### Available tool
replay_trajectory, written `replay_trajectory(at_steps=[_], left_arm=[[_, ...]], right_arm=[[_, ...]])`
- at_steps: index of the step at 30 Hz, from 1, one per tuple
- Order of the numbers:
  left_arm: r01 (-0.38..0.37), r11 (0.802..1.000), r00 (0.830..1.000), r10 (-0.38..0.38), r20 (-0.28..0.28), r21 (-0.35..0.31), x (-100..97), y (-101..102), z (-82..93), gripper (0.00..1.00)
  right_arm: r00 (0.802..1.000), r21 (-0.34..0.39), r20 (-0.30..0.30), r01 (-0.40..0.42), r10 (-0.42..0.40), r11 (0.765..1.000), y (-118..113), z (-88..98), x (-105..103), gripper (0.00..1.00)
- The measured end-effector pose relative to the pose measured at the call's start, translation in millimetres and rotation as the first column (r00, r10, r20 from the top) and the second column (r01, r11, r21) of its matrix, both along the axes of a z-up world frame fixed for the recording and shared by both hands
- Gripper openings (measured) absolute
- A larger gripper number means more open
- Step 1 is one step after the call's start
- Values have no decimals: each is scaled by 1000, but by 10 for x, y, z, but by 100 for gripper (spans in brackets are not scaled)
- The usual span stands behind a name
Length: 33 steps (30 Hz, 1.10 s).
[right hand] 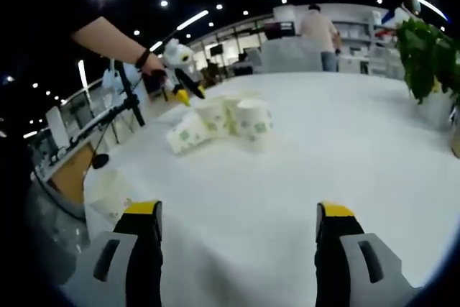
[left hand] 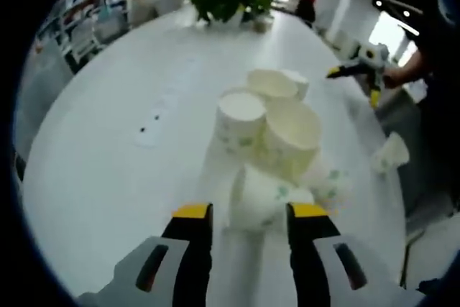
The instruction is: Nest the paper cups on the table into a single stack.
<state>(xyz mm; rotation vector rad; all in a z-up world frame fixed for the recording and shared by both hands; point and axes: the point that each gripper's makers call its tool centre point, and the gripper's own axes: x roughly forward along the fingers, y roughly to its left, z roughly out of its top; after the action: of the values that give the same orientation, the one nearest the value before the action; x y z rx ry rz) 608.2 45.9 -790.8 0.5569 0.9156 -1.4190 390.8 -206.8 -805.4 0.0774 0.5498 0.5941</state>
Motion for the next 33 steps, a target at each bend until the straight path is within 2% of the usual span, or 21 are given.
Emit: replay_trajectory(at_steps=[2, 10, 16, 20, 22, 26, 30, 33], left_arm=[[26, 1000, 1000, -26, 8, 7, -15, 1, -11, 40], [51, 998, 999, -51, -21, 22, -51, -79, -37, 38], [36, 999, 998, -34, -55, 33, -66, -99, -54, 32], [45, 998, 997, -42, -65, 37, -89, -99, -52, 30], [56, 998, 997, -54, -51, 41, -78, -86, -54, 31], [47, 998, 996, -44, -82, 36, -112, -77, -26, 26], [49, 997, 990, -41, -136, 61, -204, -17, -29, 20], [24, 999, 985, -16, -174, 44, -252, -12, 3, 15]], right_arm=[[1000, -5, -7, -4, 4, 1000, 3, -21, -17, 86], [1000, -15, -9, -17, 17, 1000, -2, -40, -57, 86], [1000, -14, -12, -14, 14, 1000, -25, -53, -47, 85], [1000, -14, -13, -16, 16, 1000, -21, -60, -48, 85], [1000, -15, -14, -16, 15, 1000, -24, -61, -46, 85], [1000, -8, -23, -10, 10, 1000, -26, -72, -44, 85], [1000, -15, -20, -14, 14, 1000, -21, -70, -31, 85], [1000, -1, -15, -12, 12, 1000, -4, -39, -6, 85]])
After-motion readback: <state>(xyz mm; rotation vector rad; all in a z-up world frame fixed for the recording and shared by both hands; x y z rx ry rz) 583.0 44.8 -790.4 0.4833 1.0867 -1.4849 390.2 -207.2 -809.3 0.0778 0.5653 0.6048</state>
